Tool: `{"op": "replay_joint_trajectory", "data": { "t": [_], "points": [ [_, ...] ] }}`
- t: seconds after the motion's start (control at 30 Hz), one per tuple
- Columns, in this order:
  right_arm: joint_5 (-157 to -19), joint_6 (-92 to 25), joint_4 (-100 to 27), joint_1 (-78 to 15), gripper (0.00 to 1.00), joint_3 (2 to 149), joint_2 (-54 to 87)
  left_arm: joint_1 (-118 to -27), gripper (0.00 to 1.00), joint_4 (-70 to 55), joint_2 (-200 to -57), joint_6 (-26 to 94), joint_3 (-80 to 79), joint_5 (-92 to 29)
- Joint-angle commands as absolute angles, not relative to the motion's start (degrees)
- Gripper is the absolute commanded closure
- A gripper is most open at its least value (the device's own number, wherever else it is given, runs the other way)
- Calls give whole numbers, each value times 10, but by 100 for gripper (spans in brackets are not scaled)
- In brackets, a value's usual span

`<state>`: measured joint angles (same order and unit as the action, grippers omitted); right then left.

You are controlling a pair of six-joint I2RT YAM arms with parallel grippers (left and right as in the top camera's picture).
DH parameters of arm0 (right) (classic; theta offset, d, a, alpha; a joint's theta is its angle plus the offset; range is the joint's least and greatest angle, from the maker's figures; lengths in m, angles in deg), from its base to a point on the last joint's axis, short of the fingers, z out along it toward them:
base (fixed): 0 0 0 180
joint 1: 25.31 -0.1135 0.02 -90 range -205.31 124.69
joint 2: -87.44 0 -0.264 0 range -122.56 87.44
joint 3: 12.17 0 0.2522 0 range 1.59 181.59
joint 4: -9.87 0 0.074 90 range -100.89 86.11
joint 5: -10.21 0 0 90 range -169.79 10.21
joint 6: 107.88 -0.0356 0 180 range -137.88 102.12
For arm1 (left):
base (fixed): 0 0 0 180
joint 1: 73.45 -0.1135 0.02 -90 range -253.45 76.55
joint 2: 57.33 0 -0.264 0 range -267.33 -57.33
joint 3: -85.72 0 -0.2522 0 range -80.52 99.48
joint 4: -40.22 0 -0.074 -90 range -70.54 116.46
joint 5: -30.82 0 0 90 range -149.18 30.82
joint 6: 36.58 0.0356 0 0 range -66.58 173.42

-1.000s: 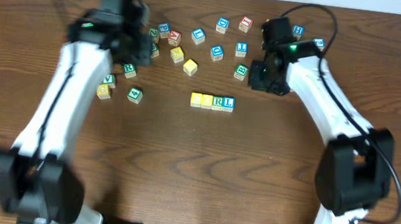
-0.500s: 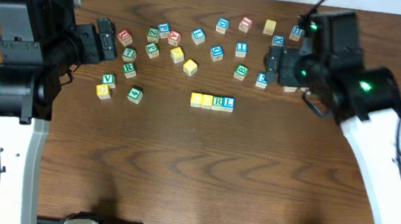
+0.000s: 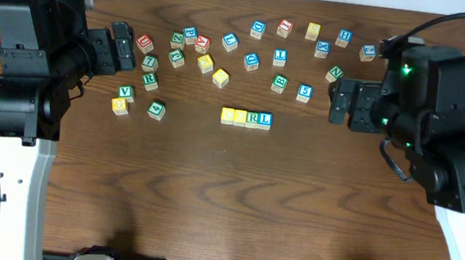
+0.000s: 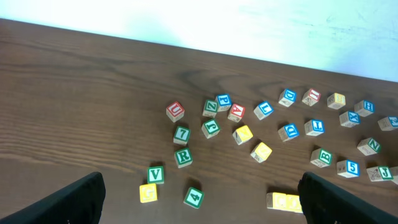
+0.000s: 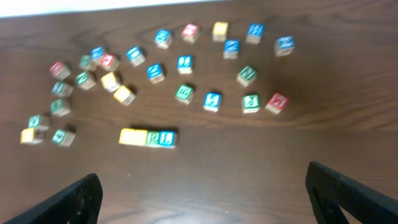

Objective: Spell out CORL

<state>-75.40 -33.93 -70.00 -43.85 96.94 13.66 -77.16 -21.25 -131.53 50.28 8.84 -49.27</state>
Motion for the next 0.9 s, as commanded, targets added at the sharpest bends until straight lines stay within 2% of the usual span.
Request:
{"op": "replay_joint_trajectory", "data": {
  "t": [0.0, 0.17, 0.3, 0.57, 0.87],
  "points": [
    [-702, -341, -694, -432, 1, 976, 170, -774, 2, -213, -1314, 504, 94, -498],
    [-649, -341, -674, -429, 1, 959, 192, -774, 2, -213, -1314, 504, 94, -498],
    [-678, -293, -568, -398, 1, 880, 239, -774, 2, -213, -1314, 504, 94, -498],
    [-825, -248, -303, -300, 1, 591, 413, -774, 2, -213, -1314, 504, 94, -498],
    [-845, -248, -89, -255, 1, 279, 629, -774, 2, -213, -1314, 504, 94, -498]
  ]
}}
